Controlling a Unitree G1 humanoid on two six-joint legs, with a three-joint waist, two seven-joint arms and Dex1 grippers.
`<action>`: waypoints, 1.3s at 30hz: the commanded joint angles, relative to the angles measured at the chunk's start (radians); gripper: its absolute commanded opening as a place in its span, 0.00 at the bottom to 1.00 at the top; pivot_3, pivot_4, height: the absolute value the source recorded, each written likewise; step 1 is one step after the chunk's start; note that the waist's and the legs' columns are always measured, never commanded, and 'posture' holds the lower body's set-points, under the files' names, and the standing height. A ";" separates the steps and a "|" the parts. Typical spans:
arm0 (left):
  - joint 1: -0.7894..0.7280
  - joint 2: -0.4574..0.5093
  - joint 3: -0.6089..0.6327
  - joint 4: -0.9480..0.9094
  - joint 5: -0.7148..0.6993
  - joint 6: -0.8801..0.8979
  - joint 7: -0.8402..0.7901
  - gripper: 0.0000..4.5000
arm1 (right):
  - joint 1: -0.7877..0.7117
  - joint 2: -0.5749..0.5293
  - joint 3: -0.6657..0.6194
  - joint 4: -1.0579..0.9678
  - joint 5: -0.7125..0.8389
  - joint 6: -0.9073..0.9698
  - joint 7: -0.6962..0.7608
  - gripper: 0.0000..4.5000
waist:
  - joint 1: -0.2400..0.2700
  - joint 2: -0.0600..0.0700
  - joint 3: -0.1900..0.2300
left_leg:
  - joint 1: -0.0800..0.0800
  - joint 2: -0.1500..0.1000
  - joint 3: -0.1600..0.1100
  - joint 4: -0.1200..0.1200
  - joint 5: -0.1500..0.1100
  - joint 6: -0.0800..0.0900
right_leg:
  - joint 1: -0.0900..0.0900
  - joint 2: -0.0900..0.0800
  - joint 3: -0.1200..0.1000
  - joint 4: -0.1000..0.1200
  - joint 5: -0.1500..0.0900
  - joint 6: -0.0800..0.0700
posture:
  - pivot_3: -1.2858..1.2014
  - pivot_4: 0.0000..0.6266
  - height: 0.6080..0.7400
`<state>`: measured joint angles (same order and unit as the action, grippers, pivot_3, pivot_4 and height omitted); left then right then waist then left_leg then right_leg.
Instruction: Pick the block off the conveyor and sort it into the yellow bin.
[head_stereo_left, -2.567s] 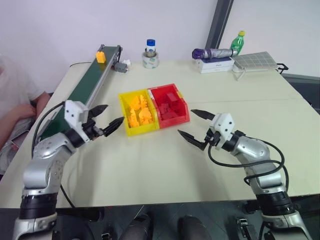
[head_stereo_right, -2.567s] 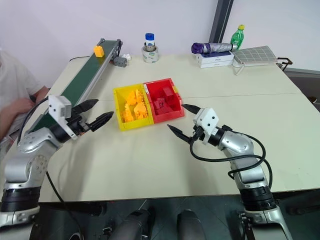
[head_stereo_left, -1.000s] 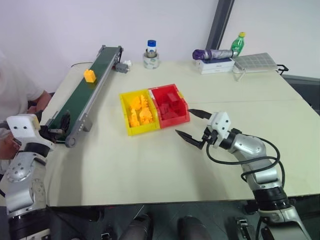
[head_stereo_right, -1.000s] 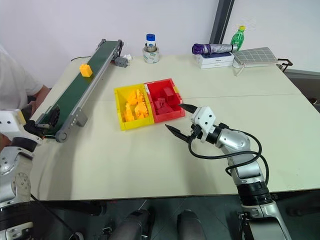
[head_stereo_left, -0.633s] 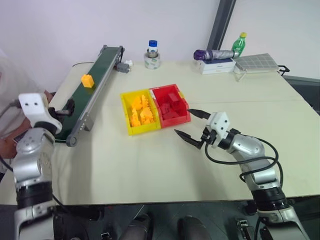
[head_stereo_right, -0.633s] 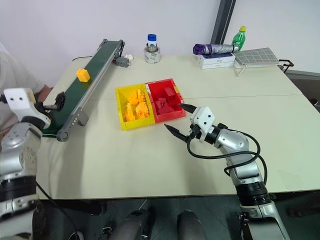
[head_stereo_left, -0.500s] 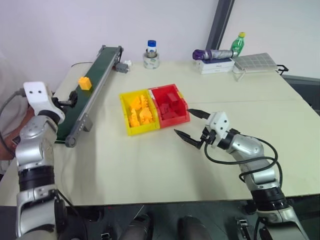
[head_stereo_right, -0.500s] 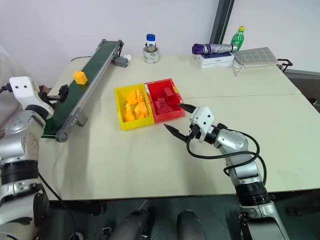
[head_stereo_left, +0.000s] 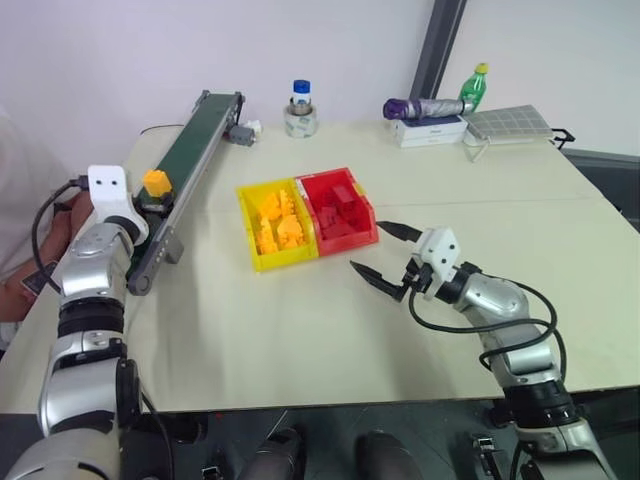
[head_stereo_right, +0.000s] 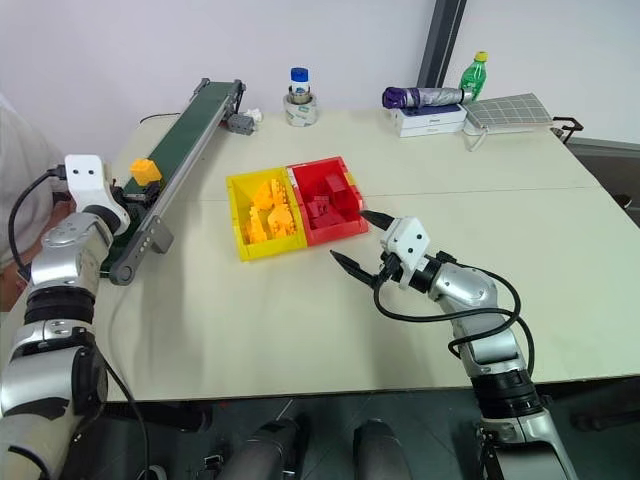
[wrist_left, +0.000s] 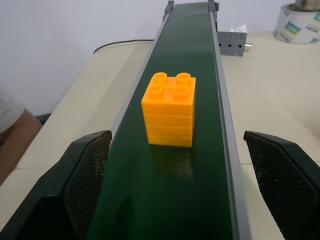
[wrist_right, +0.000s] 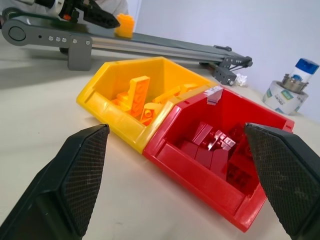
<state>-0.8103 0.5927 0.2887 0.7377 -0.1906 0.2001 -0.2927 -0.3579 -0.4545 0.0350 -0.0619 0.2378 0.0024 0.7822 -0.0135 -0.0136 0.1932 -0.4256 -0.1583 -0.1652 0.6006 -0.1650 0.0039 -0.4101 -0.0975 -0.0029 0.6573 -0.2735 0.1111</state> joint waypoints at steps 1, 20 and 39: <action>-0.033 0.019 0.014 0.003 -0.002 -0.037 -0.001 0.99 | 0.002 -0.010 -0.015 -0.058 0.006 -0.005 -0.007 1.00 | 0.000 0.000 0.000 | 0.000 0.000 0.000 0.000 0.000 0.000 | 0.000 0.000 0.000 0.000 0.000 0.000 | 0.52 0.24 1.00; 0.101 0.004 0.046 -0.203 -0.044 0.048 0.036 0.30 | 0.001 -0.021 -0.019 -0.063 0.006 0.003 -0.005 1.00 | 0.000 0.000 0.000 | 0.000 0.000 0.000 0.008 0.000 0.000 | 0.001 0.000 0.000 0.007 0.000 0.000 | 0.52 0.24 1.00; 0.074 -0.350 -0.176 -0.625 -0.153 0.277 0.053 0.30 | -0.002 -0.017 -0.023 -0.064 0.001 0.001 -0.019 1.00 | -0.001 0.000 0.000 | -0.001 0.000 0.000 0.010 0.000 0.000 | 0.001 0.000 0.000 0.007 0.000 0.000 | 0.52 0.24 1.00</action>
<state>-0.7065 0.2477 0.1004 0.1109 -0.3631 0.5209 -0.2611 -0.3567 -0.4637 0.0327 -0.0796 0.2365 0.0124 0.7734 -0.0147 -0.0139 0.1930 -0.4262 -0.1579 -0.1649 0.6109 -0.1653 0.0036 -0.4091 -0.0970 -0.0028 0.6642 -0.2734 0.1112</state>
